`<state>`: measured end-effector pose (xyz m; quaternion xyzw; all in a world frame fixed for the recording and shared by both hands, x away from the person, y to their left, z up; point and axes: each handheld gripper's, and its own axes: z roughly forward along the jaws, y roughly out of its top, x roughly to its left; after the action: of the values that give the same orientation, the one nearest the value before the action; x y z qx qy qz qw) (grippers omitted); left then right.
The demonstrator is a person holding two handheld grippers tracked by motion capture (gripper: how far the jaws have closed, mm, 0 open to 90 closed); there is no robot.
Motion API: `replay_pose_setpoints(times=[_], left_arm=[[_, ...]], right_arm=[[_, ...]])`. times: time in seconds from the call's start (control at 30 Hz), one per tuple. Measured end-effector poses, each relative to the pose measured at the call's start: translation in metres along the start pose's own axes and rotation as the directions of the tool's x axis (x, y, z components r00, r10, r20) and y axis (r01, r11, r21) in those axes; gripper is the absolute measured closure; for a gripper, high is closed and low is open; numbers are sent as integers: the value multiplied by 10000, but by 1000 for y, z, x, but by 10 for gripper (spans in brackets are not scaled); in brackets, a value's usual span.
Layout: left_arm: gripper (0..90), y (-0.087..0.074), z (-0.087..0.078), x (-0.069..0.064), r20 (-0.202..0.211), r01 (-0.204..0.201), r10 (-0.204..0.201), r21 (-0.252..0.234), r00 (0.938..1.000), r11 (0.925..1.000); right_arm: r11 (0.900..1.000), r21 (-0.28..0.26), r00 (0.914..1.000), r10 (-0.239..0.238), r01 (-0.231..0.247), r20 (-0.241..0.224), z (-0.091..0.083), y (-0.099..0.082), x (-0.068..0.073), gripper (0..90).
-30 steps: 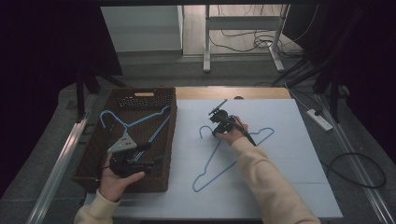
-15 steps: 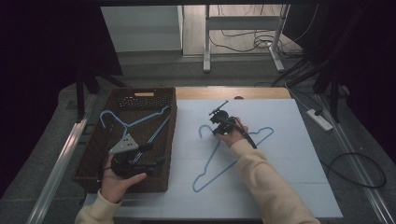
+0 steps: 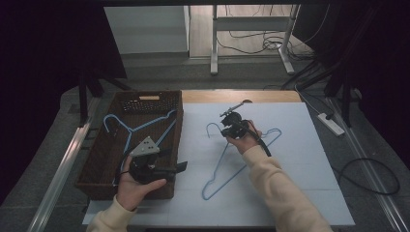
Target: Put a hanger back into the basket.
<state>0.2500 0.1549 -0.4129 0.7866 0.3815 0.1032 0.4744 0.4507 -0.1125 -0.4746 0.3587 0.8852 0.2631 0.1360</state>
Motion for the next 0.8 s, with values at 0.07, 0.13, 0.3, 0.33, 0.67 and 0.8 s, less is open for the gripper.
replay_pose_setpoints(times=[0.07,0.13,0.3,0.33,0.67,0.8], left_arm=[[247,2,4,-4,-44,-31,32,136,10000,9999],[247,4,8,-7,-48,-61,63,264,10000,9996],[254,13,27,-22,-64,-140,145,766,9999,9970],[254,15,33,-26,-26,-200,203,954,9998,9952],[263,22,90,-43,105,-236,218,2165,9997,9760],[269,21,114,-45,78,-202,189,2629,9998,9646]], right_arm=[[9999,-114,10000,-7,7,25,-4,-1,0,864],[9999,-136,10000,6,-6,29,-5,-1,0,863],[9996,-283,10000,22,-21,49,-9,-3,-1,863],[9995,-306,10000,38,-36,51,-10,-3,-1,863],[9988,-490,9999,-23,28,101,-14,-4,-1,863],[9983,-579,9999,-46,53,107,-16,-5,0,863]])
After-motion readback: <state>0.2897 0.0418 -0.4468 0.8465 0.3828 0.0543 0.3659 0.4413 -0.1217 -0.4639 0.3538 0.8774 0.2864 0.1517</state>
